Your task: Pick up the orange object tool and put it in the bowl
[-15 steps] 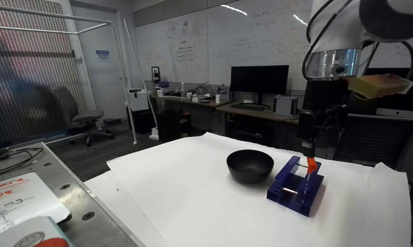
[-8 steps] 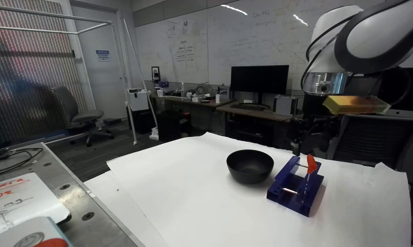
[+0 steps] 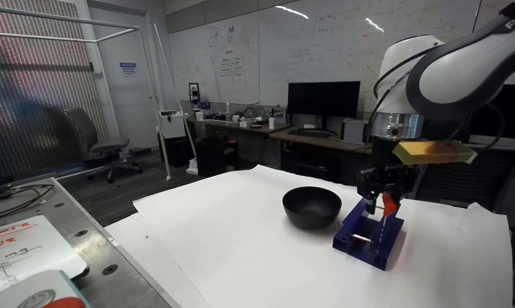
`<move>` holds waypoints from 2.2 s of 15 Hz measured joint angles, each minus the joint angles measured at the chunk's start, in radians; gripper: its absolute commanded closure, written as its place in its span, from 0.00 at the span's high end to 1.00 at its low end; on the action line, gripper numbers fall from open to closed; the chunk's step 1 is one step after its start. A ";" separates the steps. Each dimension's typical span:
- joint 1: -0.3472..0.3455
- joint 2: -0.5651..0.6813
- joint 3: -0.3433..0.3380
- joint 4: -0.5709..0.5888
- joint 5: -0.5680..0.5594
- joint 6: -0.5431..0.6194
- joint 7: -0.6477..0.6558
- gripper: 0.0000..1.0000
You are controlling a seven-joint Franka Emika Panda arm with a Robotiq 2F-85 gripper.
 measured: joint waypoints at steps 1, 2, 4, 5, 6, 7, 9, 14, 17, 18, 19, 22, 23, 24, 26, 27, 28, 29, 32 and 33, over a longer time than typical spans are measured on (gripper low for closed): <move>0.003 0.000 0.001 -0.005 0.000 0.009 0.004 0.27; 0.006 0.000 0.002 -0.007 -0.001 0.012 0.010 0.18; 0.011 -0.003 0.003 -0.008 -0.010 0.013 0.028 0.02; 0.013 -0.007 0.003 -0.008 -0.015 0.012 0.040 0.01; 0.013 -0.013 0.003 -0.009 -0.022 0.011 0.053 0.06; 0.013 -0.024 0.004 -0.010 -0.039 0.006 0.076 0.06; 0.013 -0.066 0.006 -0.010 -0.087 -0.027 0.134 0.06; 0.013 -0.276 0.027 0.001 -0.116 -0.206 0.190 0.05; 0.012 -0.379 0.019 -0.005 -0.073 -0.169 0.176 0.05; 0.008 -0.395 0.013 -0.013 -0.071 -0.120 0.167 0.05; 0.003 -0.400 0.007 -0.028 -0.066 -0.050 0.155 0.05; -0.007 -0.371 -0.015 -0.081 -0.016 0.194 0.100 0.05; -0.007 -0.349 -0.020 -0.093 0.011 0.278 0.072 0.05; -0.004 -0.323 -0.023 -0.101 0.047 0.356 0.040 0.05; 0.028 -0.248 -0.038 -0.115 0.160 0.509 -0.051 0.05; 0.073 -0.199 -0.064 -0.119 0.242 0.583 -0.113 0.05; 0.137 -0.150 -0.104 -0.119 0.326 0.640 -0.177 0.05; 0.215 -0.101 -0.148 -0.113 0.413 0.682 -0.241 0.05; 0.386 0.004 -0.226 -0.059 0.668 0.706 -0.428 0.05; 0.407 0.029 -0.228 -0.036 0.740 0.706 -0.488 0.05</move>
